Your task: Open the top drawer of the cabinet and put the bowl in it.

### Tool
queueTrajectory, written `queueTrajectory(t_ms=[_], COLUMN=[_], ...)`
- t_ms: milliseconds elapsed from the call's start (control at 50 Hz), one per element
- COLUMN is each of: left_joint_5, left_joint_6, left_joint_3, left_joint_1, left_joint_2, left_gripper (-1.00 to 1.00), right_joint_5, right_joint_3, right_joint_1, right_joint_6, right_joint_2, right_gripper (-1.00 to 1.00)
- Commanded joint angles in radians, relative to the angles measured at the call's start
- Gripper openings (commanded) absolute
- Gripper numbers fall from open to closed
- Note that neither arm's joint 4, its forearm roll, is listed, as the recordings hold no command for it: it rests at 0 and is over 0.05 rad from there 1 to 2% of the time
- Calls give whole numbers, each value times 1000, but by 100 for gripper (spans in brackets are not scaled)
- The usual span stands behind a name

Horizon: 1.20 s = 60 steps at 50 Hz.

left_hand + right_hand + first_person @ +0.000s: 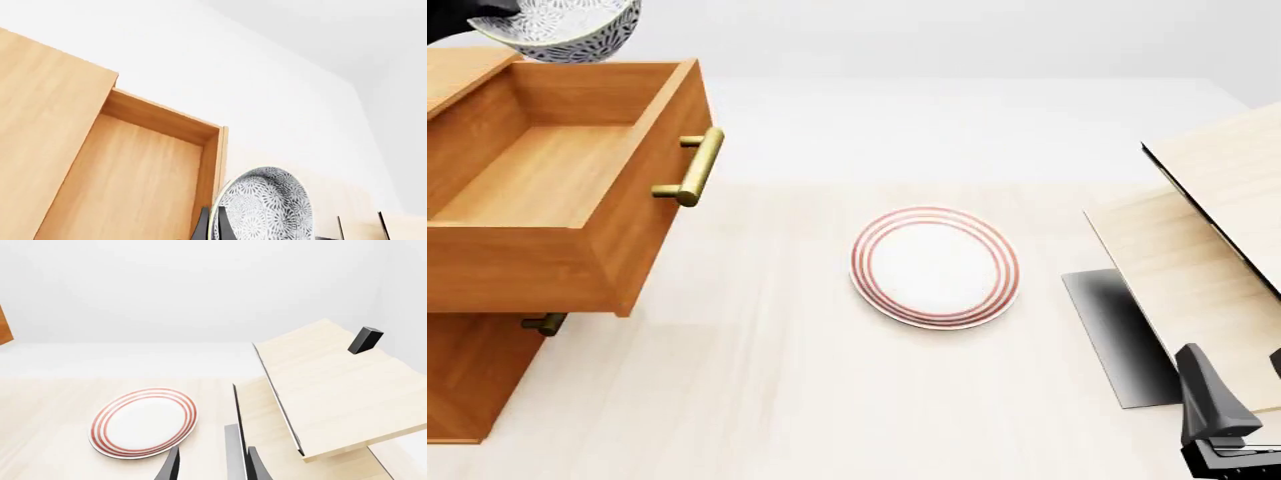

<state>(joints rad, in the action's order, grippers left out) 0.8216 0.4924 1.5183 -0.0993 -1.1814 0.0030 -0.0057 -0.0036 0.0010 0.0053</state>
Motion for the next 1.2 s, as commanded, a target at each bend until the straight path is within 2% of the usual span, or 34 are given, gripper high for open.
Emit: queueTrajectory(t_ms=[20, 200, 420, 720, 1200], left_joint_5=[-27, -66, -100, -138, -234], left_joint_6=[32, 62, 91, 108, 121], left_joint_3=[-78, -146, -221, -278, -321], left_joint_1=[56, 82, 153, 226, 230], left_joint_2=[65, 87, 122, 131, 38], left_gripper=[-100, -100, -100, -100, -100], right_joint_5=[0, 0, 0, 0, 0], right_joint_3=[1, 1, 1, 1, 1], right_joint_1=[0, 0, 0, 0, 0], right_joint_6=[0, 0, 0, 0, 0], right_joint_2=[-1, -1, -1, -1, -1], right_gripper=[100, 100, 100, 100, 100])
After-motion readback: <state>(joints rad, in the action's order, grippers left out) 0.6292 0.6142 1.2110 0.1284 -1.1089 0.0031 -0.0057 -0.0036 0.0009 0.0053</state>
